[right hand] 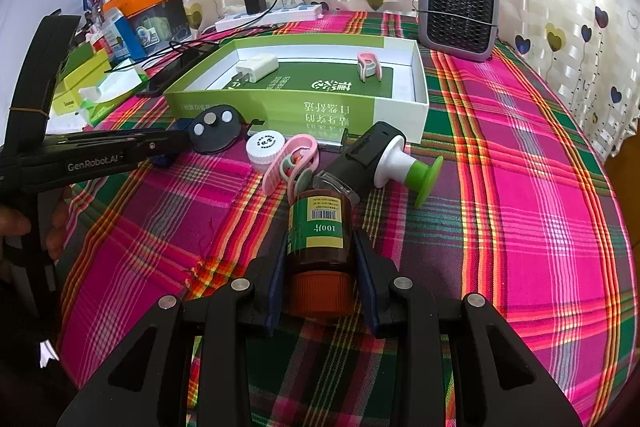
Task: Organize rigid objects
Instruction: 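Grasp the blue USB stick with the left gripper while the right gripper holds the bottle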
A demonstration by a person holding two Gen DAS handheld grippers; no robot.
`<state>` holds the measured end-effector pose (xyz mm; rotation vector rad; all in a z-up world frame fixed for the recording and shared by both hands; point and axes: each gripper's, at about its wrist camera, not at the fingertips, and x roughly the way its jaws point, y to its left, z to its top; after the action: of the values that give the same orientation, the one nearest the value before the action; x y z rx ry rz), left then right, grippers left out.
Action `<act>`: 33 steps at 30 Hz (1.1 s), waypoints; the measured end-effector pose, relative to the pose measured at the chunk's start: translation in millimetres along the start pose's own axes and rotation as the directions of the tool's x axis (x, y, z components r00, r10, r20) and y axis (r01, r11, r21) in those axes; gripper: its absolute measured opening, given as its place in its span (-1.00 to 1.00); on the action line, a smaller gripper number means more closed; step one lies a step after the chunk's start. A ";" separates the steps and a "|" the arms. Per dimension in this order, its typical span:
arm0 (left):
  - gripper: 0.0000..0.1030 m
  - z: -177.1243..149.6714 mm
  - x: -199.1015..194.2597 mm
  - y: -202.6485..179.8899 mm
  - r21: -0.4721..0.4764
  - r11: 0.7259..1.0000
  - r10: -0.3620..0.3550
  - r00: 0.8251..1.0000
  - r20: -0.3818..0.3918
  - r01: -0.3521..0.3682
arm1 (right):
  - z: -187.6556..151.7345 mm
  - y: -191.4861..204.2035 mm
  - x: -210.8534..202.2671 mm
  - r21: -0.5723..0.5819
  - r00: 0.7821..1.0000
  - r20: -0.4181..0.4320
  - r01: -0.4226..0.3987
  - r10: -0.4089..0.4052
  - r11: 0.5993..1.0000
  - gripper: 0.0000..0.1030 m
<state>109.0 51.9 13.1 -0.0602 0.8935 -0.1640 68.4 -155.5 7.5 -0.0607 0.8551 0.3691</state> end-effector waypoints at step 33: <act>-0.48 2.6 8.8 -18.1 0.089 0.994 0.063 0.997 -0.033 -0.060 | -0.4 0.4 -0.7 0.005 1.000 0.004 -0.006 0.006 1.000 -0.35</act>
<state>114.2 32.6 10.1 0.0520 0.9221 -0.1467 67.6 -155.4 7.8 -0.0529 0.8528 0.3726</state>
